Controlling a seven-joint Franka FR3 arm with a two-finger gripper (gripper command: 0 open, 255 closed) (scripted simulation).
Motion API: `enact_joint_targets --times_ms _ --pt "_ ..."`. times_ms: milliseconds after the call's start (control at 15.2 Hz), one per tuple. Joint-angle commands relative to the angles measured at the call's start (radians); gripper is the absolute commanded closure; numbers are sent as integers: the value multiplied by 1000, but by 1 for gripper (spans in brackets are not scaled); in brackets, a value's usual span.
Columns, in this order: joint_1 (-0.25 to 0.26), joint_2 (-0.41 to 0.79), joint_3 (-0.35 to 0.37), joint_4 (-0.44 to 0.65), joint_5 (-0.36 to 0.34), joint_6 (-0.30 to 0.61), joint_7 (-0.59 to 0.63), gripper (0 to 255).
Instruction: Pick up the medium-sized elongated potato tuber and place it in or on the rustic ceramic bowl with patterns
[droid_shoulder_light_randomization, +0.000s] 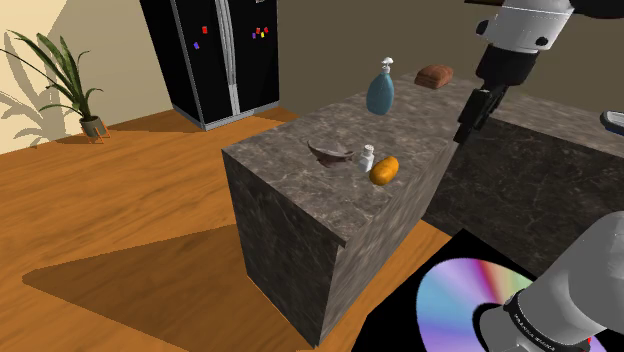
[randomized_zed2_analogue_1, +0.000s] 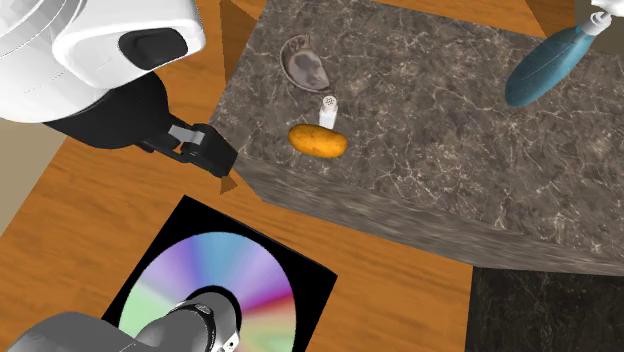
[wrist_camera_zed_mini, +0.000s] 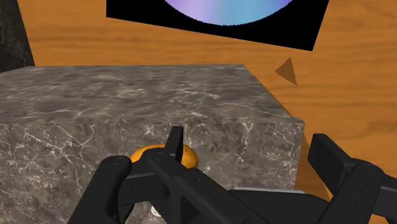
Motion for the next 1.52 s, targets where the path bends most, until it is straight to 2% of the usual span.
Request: enact_joint_targets --times_ms 0,660,1056,1452 --pt "0 0 0 0 0 0 0 0" --pt "-149 323 130 17 16 286 440 0" --pt "-235 536 171 81 -24 414 705 0" --pt "-303 740 171 165 -85 507 965 0"
